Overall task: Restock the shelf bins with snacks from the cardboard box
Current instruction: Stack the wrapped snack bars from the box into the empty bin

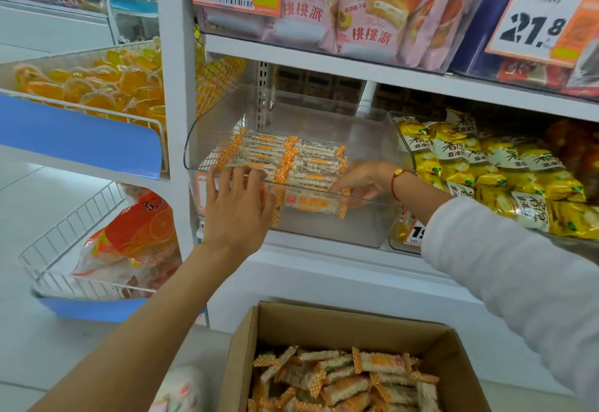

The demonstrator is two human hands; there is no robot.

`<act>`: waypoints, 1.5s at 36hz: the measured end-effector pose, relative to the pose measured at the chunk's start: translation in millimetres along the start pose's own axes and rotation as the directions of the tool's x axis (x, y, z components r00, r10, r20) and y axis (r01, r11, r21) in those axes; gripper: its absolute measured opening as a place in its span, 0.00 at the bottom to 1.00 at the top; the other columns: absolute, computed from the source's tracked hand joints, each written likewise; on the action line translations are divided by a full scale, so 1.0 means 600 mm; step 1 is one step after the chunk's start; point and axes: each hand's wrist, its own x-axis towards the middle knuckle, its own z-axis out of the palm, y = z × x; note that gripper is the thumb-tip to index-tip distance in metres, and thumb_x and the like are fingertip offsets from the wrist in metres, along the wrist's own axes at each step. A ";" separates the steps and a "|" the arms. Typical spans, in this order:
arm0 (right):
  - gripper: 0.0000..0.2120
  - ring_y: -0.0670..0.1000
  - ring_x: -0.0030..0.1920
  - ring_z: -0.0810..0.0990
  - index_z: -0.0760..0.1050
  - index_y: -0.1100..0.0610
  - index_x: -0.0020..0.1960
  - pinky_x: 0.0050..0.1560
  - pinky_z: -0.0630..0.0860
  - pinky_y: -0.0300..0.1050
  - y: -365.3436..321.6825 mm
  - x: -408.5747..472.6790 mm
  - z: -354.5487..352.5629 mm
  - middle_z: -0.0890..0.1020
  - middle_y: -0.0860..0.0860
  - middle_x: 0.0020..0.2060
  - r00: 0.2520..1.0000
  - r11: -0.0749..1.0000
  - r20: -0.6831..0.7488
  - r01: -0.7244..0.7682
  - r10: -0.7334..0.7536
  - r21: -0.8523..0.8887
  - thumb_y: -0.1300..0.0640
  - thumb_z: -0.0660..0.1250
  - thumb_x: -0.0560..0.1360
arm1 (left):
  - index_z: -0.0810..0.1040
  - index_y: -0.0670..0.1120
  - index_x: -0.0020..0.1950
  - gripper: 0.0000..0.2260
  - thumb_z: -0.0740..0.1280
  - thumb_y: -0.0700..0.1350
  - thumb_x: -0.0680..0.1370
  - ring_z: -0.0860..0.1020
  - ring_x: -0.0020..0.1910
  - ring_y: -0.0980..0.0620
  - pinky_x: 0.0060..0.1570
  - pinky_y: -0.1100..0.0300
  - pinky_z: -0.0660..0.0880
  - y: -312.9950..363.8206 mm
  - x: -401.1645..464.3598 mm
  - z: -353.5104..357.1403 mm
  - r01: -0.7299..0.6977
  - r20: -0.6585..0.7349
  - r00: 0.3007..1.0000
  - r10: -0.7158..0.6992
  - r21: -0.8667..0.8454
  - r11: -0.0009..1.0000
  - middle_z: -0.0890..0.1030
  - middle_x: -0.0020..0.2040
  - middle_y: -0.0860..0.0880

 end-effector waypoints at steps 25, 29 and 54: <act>0.12 0.57 0.48 0.82 0.80 0.55 0.52 0.45 0.80 0.53 0.567 -0.095 0.354 0.82 0.52 0.45 0.762 0.735 -0.274 0.360 -0.587 -0.574 0.59 0.72 0.70 | 0.77 0.48 0.57 0.13 0.55 0.48 0.81 0.76 0.50 0.54 0.42 0.60 0.74 0.135 -0.373 0.249 -0.066 0.399 0.900 0.176 -0.275 0.959 0.78 0.53 0.54; 0.24 0.60 0.66 0.74 0.71 0.53 0.70 0.64 0.71 0.54 0.628 -0.093 0.381 0.77 0.54 0.64 0.929 0.802 -0.062 0.281 -0.366 -0.527 0.47 0.59 0.76 | 0.79 0.47 0.60 0.19 0.54 0.53 0.79 0.79 0.55 0.48 0.48 0.56 0.78 0.120 -0.406 0.290 -0.124 0.611 0.768 0.193 -0.154 0.980 0.81 0.56 0.50; 0.27 0.58 0.67 0.69 0.57 0.58 0.73 0.67 0.63 0.50 0.647 -0.050 0.392 0.73 0.58 0.65 0.976 0.740 0.095 0.212 -0.198 -0.638 0.55 0.64 0.79 | 0.54 0.57 0.78 0.23 0.53 0.54 0.83 0.50 0.77 0.45 0.70 0.49 0.60 0.127 -0.476 0.325 0.125 0.858 0.512 0.041 -0.122 0.985 0.52 0.78 0.50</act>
